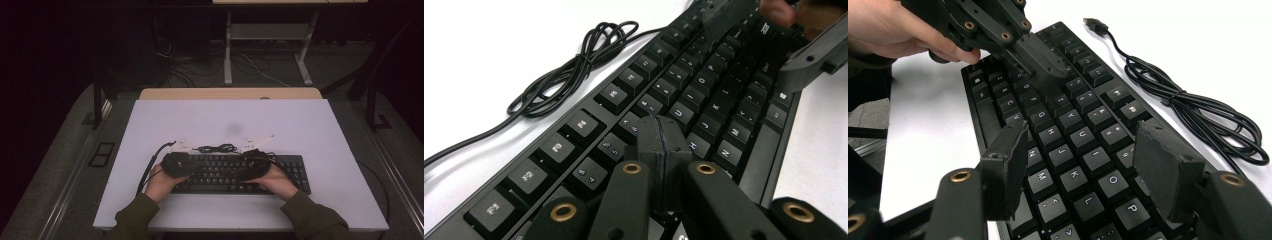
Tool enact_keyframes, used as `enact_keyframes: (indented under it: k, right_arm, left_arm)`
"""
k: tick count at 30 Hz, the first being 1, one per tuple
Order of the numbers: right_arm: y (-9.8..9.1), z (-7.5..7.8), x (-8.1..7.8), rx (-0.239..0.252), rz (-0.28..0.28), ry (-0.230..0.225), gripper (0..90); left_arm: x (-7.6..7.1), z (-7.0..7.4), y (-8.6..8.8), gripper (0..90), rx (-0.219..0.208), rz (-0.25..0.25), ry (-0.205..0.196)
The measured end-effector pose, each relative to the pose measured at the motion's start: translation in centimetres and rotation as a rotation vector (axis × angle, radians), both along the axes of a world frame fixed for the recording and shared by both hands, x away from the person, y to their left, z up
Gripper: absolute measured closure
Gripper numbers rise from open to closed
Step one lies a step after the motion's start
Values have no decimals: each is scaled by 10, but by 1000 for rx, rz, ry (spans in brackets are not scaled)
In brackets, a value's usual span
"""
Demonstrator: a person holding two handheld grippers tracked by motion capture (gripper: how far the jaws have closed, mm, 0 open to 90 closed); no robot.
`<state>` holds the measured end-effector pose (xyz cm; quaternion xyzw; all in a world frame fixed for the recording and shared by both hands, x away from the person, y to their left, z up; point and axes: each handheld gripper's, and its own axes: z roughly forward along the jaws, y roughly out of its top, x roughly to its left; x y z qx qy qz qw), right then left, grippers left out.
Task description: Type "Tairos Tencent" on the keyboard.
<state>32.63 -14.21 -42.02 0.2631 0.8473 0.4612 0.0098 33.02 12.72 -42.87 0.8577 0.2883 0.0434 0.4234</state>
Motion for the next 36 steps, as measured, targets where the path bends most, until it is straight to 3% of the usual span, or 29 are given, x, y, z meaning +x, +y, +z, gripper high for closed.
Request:
enact_keyframes:
  k: [21, 36]
  right_arm:
    - [-1, 0, 1, -6, 2, -3, 376]
    - [-2, 1, 1, 8, -9, -8, 376]
  left_arm:
    - [3, -6, -6, 895, 27, -4, 18]
    - [3, -2, -2, 894, 8, 9, 9]
